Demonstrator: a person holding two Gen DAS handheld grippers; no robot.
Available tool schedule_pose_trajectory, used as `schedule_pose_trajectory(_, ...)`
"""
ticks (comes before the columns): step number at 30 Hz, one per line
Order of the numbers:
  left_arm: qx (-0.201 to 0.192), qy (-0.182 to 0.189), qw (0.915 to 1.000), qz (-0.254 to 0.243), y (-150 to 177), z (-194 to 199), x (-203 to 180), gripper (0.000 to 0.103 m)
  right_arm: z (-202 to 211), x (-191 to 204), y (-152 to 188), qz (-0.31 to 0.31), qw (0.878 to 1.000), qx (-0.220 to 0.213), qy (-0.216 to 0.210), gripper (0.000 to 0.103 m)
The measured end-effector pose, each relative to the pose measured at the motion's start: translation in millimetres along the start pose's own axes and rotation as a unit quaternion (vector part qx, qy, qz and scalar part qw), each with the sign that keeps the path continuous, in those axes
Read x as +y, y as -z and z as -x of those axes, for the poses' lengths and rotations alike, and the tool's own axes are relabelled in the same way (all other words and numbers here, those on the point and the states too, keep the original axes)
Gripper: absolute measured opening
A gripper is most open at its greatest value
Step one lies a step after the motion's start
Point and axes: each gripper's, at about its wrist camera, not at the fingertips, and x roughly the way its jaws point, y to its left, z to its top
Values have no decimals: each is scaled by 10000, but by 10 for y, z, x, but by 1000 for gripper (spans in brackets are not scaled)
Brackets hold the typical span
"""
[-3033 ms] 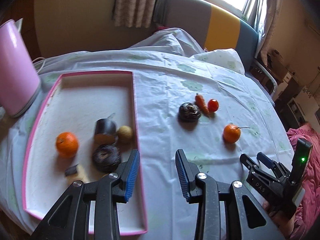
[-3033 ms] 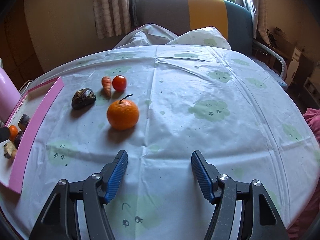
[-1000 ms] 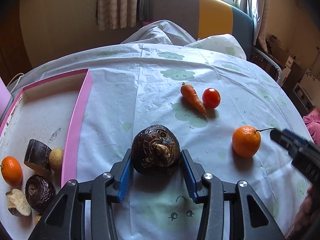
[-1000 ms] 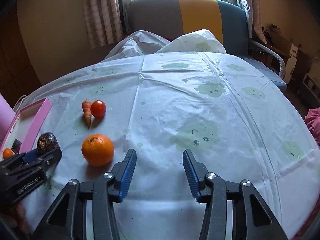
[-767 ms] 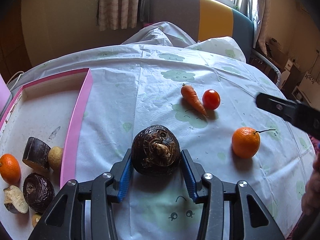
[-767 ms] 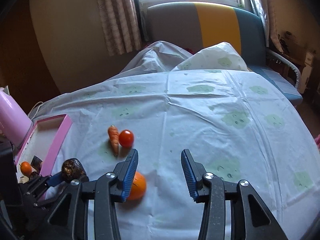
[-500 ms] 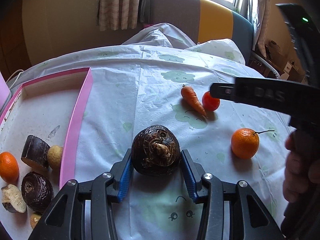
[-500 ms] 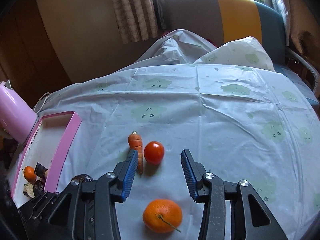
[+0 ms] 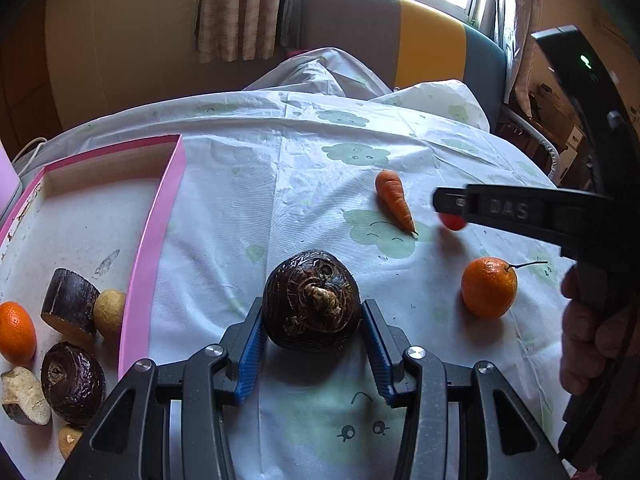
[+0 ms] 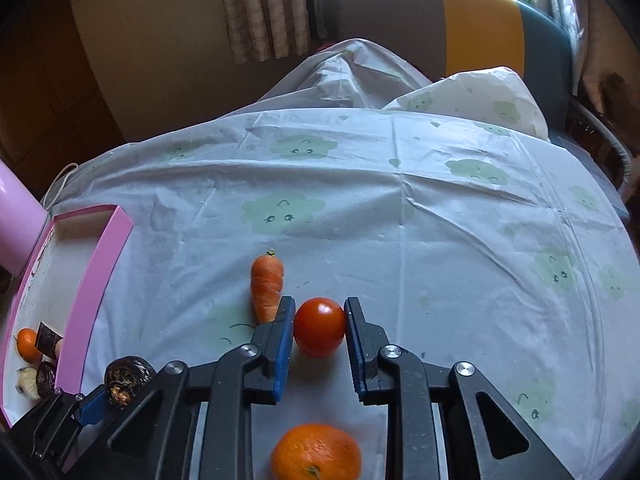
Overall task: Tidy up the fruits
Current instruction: 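Grasp the red cherry tomato with the right gripper while the left gripper holds the brown root, then carry the brown root into the tray and open the left gripper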
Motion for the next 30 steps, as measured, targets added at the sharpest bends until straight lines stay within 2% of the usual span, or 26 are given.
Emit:
schedule_pose_trajectory(9,14,-45,10000,-34,-8,-11,-22,47,193,-448,263,-14,9966,-37,820,25)
schedule_pose_trajectory(12,29,-57,10000,-43,-14,-12,-23,47,152,-544,343,-193,9966,51,800,26)
schedule_pose_trajectory(15,51,-67,9999,-61,-27,-7,-20,46,169,-579,394,-277,9968,-158,727,26)
schedule_pose_trajectory(21,143,-107,9998,-53,-9,53,-21,46,164,-551,418,-265,9964,-278,758,26)
schedule_pose_trajectory(25,222,-38,9997,74,22,154,-6,46,173,-557,440,-272,9963,-322,749,26)
schedule_pose_trajectory(30,118,6,9999,93,45,390,4,46,171,-571,444,-294,9964,-339,722,26)
